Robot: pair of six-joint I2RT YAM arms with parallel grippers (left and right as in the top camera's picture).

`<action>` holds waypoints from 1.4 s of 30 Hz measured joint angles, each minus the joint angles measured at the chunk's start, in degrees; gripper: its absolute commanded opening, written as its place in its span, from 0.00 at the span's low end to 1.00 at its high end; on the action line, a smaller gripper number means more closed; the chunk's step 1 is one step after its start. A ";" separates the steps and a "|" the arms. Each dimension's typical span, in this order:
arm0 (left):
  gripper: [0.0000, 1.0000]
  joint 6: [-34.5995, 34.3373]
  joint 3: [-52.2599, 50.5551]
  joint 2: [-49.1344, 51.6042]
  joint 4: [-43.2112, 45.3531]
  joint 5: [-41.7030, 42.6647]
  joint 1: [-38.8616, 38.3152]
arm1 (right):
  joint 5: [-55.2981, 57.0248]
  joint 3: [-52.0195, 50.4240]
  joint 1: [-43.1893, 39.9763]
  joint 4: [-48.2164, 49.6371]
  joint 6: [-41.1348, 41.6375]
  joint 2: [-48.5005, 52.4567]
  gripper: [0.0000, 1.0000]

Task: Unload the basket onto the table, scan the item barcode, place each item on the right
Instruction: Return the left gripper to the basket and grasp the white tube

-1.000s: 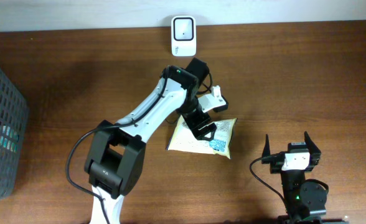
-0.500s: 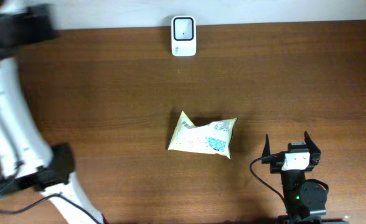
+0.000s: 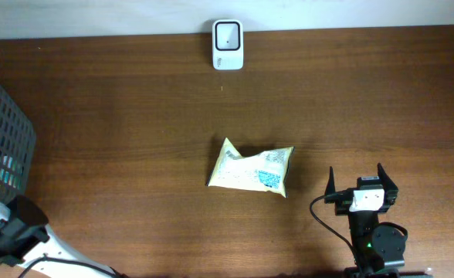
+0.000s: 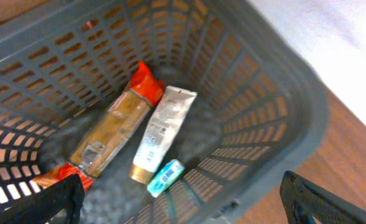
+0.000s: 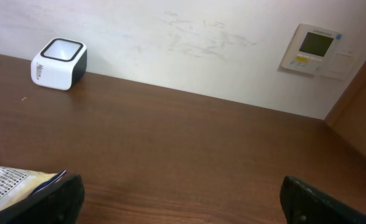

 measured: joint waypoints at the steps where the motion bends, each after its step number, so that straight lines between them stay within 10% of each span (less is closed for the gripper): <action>1: 1.00 0.02 -1.36 0.00 0.13 -0.15 0.26 | 0.00 0.00 0.00 0.00 0.02 0.00 0.99; 24: 0.99 14.53 -49.72 1.40 30.84 -0.98 2.69 | 0.00 0.00 0.00 0.00 0.00 0.00 0.99; 42: 0.56 19.41 -55.36 9.73 40.59 -1.16 3.69 | 0.00 0.00 0.00 0.00 0.00 0.00 0.99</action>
